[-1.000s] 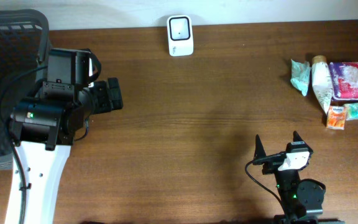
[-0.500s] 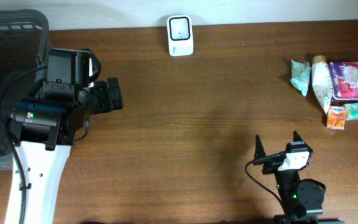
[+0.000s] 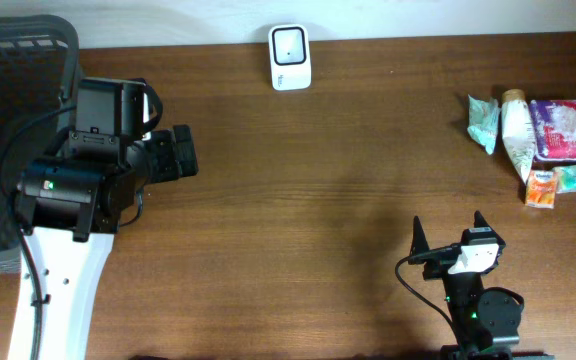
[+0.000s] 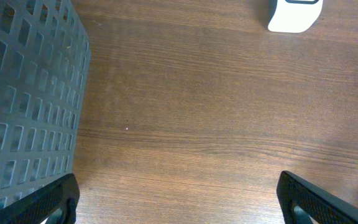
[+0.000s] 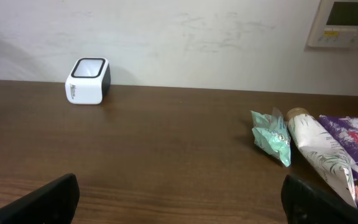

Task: Scan the item barcode

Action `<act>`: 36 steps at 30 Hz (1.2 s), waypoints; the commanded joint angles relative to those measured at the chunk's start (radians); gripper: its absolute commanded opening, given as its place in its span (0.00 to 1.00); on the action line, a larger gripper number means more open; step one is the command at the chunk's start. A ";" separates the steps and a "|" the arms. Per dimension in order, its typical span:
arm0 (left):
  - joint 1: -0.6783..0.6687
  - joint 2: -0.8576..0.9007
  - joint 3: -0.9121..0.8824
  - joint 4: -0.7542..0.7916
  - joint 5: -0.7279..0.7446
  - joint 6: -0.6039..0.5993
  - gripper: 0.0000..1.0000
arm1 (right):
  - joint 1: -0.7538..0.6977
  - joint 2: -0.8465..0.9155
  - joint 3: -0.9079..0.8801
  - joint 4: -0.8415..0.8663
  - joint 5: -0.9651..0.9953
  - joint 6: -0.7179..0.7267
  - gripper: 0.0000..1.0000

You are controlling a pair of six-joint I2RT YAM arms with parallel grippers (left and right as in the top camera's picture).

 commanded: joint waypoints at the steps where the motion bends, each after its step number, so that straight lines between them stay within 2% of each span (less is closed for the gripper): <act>1: 0.005 -0.001 0.008 0.001 -0.004 -0.006 0.99 | -0.006 -0.009 -0.008 -0.004 0.008 0.001 0.99; 30: 0.005 0.004 0.008 0.002 -0.005 -0.006 0.99 | -0.006 -0.009 -0.008 -0.002 0.008 0.001 0.99; 36: 0.005 -0.019 -0.010 -0.064 0.033 -0.006 0.99 | -0.006 -0.009 -0.008 -0.002 0.008 0.001 0.99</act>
